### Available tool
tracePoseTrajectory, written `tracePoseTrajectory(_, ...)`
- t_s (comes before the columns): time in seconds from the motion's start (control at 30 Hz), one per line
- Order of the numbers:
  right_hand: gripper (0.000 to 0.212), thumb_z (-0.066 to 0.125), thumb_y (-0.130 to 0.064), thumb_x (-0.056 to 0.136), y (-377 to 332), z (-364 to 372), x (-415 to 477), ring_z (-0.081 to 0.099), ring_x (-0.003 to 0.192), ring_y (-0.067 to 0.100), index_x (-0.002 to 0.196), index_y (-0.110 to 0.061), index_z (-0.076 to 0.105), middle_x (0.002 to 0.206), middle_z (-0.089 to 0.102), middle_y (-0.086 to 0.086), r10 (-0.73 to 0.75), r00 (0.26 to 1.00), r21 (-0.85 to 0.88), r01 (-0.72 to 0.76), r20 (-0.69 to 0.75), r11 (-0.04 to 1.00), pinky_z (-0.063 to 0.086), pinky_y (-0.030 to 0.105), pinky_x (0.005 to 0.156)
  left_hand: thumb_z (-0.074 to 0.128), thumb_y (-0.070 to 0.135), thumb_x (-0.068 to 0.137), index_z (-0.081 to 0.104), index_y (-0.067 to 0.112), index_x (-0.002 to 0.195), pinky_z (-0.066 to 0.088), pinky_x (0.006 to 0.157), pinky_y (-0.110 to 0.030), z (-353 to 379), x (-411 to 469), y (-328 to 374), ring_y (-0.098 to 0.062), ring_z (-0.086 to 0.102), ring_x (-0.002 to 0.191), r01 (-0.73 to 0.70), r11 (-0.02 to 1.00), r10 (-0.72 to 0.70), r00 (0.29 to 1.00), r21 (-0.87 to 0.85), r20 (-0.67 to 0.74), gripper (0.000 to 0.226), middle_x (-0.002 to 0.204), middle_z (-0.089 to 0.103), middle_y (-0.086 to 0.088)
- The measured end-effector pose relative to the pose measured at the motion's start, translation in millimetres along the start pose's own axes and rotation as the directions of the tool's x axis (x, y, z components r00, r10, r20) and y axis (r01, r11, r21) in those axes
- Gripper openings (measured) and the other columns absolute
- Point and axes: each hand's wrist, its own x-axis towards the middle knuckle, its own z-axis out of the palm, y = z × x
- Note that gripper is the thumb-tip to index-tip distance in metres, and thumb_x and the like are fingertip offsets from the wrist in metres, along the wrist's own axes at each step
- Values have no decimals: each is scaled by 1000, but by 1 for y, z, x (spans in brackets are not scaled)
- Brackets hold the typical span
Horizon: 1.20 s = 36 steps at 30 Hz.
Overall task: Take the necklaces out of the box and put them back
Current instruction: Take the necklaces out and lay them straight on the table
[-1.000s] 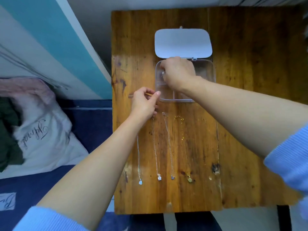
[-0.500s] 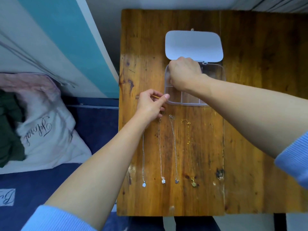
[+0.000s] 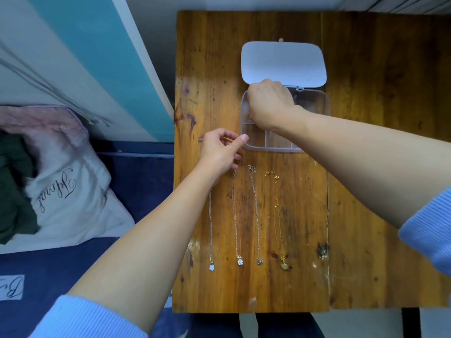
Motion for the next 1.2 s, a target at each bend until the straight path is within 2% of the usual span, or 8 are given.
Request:
tracePoseTrajectory(0.17, 16, 57, -3, 82, 5, 7, -5, 59, 89, 39, 94, -5, 68, 97, 65, 20, 59, 997, 145, -52, -42, 988, 43, 36, 65, 70, 25, 87, 61, 10, 95, 56, 50, -31, 0, -2, 2, -17, 64, 64, 5, 1000, -5, 1000, 12, -1, 19, 82, 65, -14)
tracePoseTrajectory(0.33, 22, 54, -9, 84, 16, 8, -20, 63, 92, 34, 89, -10, 76, 95, 71, 14, 170, 985, 425, -152, -5, 892, 55, 43, 79, 70, 25, 87, 61, 10, 94, 56, 49, -31, 0, -4, 3, -16, 62, 61, 12, 1000, -12, 1000, 4, -10, 20, 81, 64, -14)
tracePoseTrajectory(0.5, 17, 67, -21, 90, 36, -8, -42, 64, 83, 12, 103, -14, 76, 93, 70, -1, 314, 945, 794, -260, 92, 550, 53, 27, 73, 69, 25, 88, 62, 6, 100, 56, 52, -30, 1, -10, 11, -15, 62, 62, 14, 999, -13, 1000, 44, -25, 23, 84, 64, -14)
tracePoseTrajectory(0.63, 20, 68, -23, 89, 51, -16, -58, 63, 82, 10, 106, -13, 74, 95, 69, -3, 375, 909, 887, -316, 182, 336, 49, 22, 62, 72, 27, 85, 64, 9, 96, 60, 66, -40, 2, -9, 13, -22, 65, 70, -5, 991, 17, 996, 131, -88, 22, 85, 67, -11)
tracePoseTrajectory(0.8, 14, 66, -10, 90, 81, -14, -80, 67, 74, 10, 102, -12, 73, 91, 74, 4, 423, 846, 922, -384, 326, 57, 47, 19, 53, 69, 22, 85, 66, 14, 100, 53, 83, -40, 12, -12, 22, -22, 60, 96, -221, 816, 373, 907, 533, -195, 17, 103, 64, -5)
tracePoseTrajectory(0.97, 18, 68, -6, 87, 96, -3, -102, 66, 74, 13, 103, -11, 73, 93, 72, 7, 449, 831, 905, -414, 329, 103, 44, 17, 46, 56, 10, 89, 68, 9, 105, 48, 80, -36, 42, -6, 47, -25, 56, 105, -444, 566, 585, 810, 695, 41, 20, 109, 62, -9)
tracePoseTrajectory(1.07, 15, 67, -3, 85, 95, -1, -109, 63, 70, 13, 95, -11, 74, 85, 70, 6, 447, 850, 910, -383, 280, 159, 41, 15, 44, 53, 13, 92, 62, 12, 122, 49, 83, -42, 62, 4, 55, -28, 51, 112, -478, 419, 515, 825, 772, 231, 31, 118, 57, -10)
tracePoseTrajectory(1.2, 17, 66, -1, 83, 96, 1, -115, 59, 67, 10, 95, -9, 75, 82, 69, 5, 449, 859, 905, -368, 244, 212, 40, 9, 43, 54, 23, 93, 61, 18, 123, 45, 82, -44, 78, 16, 59, -32, 46, 114, -405, 271, 402, 872, 873, 280, 31, 121, 50, -13)
